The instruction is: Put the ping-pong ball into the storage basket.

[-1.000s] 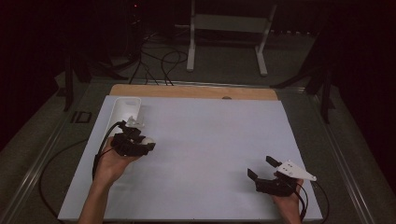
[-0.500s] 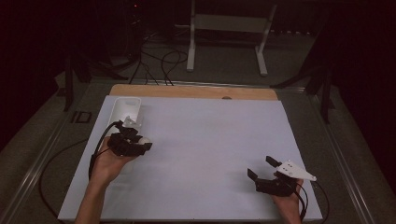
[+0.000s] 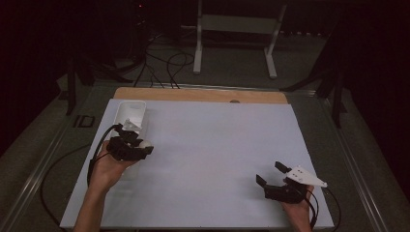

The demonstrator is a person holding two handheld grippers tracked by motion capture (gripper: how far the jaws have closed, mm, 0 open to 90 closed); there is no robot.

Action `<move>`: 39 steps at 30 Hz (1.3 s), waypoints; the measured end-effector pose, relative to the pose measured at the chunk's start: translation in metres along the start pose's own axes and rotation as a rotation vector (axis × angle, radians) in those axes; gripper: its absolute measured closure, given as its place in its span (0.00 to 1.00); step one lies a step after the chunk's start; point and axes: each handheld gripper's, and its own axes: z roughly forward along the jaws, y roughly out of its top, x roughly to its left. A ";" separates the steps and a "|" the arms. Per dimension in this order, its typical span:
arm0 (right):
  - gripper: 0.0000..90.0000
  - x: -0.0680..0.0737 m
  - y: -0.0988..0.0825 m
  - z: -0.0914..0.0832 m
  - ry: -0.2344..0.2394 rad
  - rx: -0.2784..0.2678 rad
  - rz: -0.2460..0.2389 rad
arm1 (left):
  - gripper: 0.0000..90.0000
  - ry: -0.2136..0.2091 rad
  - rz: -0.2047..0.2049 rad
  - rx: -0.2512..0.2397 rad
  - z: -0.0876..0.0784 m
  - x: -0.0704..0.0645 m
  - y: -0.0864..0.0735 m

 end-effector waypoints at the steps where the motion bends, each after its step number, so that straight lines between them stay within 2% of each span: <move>1: 0.08 0.000 0.000 0.000 0.001 0.000 -0.001 | 0.57 0.002 -0.004 0.000 -0.001 0.001 0.000; 26: 0.08 0.000 0.000 0.000 -0.001 0.001 -0.001 | 0.57 0.029 -0.033 -0.006 -0.007 0.013 -0.003; 39: 0.08 0.000 0.000 0.000 -0.001 0.002 -0.001 | 0.57 0.048 -0.035 -0.002 -0.011 0.018 -0.003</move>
